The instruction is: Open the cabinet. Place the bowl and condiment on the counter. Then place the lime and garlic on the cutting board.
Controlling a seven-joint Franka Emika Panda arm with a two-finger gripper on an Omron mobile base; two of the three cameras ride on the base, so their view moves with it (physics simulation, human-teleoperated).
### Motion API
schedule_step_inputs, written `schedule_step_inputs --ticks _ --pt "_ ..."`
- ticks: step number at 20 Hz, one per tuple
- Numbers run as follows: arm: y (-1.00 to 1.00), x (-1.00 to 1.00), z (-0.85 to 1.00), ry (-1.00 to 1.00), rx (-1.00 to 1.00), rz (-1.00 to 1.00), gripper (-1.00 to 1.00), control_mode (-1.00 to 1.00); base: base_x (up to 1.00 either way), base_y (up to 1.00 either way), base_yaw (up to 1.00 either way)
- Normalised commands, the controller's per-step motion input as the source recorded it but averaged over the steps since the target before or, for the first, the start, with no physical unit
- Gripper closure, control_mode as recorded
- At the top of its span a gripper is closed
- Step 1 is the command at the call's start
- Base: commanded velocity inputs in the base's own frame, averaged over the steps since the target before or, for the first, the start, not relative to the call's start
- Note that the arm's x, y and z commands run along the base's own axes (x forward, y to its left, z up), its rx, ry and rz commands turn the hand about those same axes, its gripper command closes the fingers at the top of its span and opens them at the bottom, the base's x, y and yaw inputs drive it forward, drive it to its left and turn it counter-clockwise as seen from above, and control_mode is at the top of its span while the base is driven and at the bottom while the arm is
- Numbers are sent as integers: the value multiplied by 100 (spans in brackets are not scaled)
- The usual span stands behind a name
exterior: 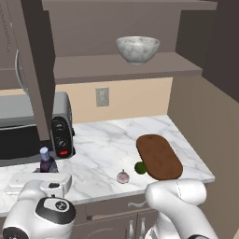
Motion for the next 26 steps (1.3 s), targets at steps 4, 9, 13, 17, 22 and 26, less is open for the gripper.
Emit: schedule_step_inputs --ticks 4,9,13,17,22,26 --pt "9 1 -19 0 2 0 100 -100 0 0 0" --pt "0 0 -19 0 5 0 100 -100 0 0 0" --pt "0 0 -20 0 6 0 100 -100 0 0 0" --pt "0 0 -24 0 4 0 100 -100 0 0 0" --pt "0 12 -19 0 5 0 100 -100 0 0 0" --pt "3 26 -12 0 5 0 100 -100 0 0 0"
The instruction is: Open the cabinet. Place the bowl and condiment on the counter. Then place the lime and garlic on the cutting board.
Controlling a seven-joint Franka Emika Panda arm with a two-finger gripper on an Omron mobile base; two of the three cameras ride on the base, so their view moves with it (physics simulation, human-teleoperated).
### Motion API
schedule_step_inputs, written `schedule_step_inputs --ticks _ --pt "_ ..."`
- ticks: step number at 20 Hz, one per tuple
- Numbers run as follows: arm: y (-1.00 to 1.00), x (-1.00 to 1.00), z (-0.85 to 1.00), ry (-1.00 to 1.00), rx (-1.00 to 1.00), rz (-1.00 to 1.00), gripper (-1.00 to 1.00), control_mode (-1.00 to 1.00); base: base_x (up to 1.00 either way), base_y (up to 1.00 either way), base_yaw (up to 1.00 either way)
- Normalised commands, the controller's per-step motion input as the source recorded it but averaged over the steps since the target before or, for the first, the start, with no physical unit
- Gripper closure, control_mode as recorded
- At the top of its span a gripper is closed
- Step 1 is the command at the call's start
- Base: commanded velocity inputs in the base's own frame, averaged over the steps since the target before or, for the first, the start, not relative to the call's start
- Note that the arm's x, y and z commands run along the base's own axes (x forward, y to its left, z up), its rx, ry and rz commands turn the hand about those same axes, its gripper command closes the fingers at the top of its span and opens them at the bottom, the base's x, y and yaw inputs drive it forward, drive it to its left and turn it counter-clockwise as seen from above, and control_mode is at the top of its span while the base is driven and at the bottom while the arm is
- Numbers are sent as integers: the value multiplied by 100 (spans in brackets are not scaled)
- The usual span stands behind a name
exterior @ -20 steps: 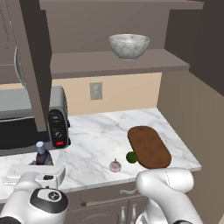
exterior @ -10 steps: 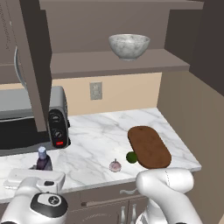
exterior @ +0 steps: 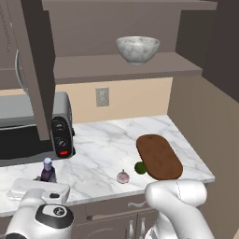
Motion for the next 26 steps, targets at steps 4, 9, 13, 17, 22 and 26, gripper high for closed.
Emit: schedule_step_inputs --ticks 4,9,13,17,22,26 --pt "9 25 -16 0 3 0 100 -100 0 0 0" --pt "13 19 -17 0 1 0 100 -100 0 0 0" --pt "17 24 -18 0 1 0 100 -100 0 0 0" --pt "18 24 -19 0 0 0 100 -100 0 0 0" --pt "21 25 -23 0 0 0 100 -100 0 0 0" --pt "20 25 -24 0 0 0 100 -100 0 0 0"
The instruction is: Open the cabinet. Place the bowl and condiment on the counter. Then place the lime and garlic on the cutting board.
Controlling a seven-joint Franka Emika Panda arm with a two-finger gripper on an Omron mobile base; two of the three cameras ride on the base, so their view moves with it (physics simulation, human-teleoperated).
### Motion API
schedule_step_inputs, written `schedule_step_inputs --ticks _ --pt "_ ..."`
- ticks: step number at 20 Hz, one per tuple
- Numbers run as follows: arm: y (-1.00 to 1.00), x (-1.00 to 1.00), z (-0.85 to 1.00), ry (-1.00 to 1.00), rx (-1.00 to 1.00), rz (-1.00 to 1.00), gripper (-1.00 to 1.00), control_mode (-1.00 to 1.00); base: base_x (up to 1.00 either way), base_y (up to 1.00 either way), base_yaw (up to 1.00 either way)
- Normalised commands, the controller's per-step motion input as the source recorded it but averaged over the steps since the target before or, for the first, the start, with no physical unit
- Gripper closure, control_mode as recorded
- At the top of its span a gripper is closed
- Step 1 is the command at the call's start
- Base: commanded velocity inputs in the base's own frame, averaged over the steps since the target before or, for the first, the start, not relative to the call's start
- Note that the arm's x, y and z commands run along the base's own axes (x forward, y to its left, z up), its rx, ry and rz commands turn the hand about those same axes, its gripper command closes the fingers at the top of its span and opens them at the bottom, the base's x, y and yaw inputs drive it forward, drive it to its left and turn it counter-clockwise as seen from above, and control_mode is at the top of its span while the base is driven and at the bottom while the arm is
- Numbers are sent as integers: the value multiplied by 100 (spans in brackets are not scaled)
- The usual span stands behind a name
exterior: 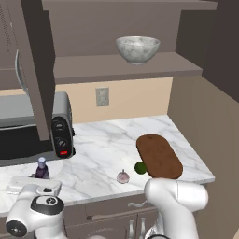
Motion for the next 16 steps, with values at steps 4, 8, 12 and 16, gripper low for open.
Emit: schedule_step_inputs --ticks 4,8,12,16 --pt "19 22 -26 0 0 0 100 -100 0 0 0" --pt "21 21 -28 0 0 0 100 -100 0 0 0" --pt "20 17 -26 0 0 0 100 -100 0 0 0" --pt "20 16 -26 0 0 0 100 -100 0 0 0"
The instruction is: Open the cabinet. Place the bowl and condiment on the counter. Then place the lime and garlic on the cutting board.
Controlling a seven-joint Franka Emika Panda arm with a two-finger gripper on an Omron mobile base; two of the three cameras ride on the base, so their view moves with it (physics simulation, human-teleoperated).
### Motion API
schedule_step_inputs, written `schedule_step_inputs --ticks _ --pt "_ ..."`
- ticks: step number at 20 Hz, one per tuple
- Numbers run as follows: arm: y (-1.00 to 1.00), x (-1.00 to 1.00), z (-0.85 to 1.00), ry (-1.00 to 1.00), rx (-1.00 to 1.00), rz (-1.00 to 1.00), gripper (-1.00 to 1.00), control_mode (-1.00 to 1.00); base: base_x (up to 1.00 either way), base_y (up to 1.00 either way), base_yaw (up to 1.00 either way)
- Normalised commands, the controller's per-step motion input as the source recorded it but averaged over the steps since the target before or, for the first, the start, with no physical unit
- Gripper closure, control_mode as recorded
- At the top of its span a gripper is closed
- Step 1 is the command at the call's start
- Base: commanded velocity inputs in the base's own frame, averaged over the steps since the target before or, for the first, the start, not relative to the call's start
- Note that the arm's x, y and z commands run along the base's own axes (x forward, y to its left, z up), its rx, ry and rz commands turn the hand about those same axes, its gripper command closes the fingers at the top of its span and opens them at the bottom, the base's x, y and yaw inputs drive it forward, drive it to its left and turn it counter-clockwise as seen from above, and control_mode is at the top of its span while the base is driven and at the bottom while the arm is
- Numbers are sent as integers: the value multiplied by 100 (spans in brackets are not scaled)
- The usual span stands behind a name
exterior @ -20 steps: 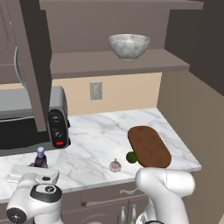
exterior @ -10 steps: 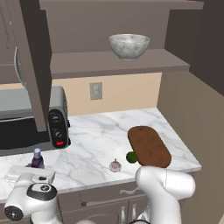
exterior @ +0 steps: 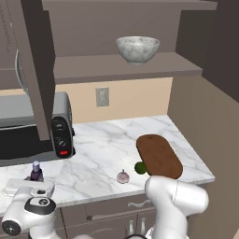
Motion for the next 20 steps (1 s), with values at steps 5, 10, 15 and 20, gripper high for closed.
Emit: schedule_step_inputs --ticks 5,10,15,20 --pt "21 17 -27 0 0 0 100 -100 0 0 0" --pt "19 14 -27 0 0 0 100 -100 0 0 0" --pt "6 0 -16 0 1 0 -100 -100 0 0 0" --pt "0 0 -16 0 4 0 -100 -100 0 0 0"
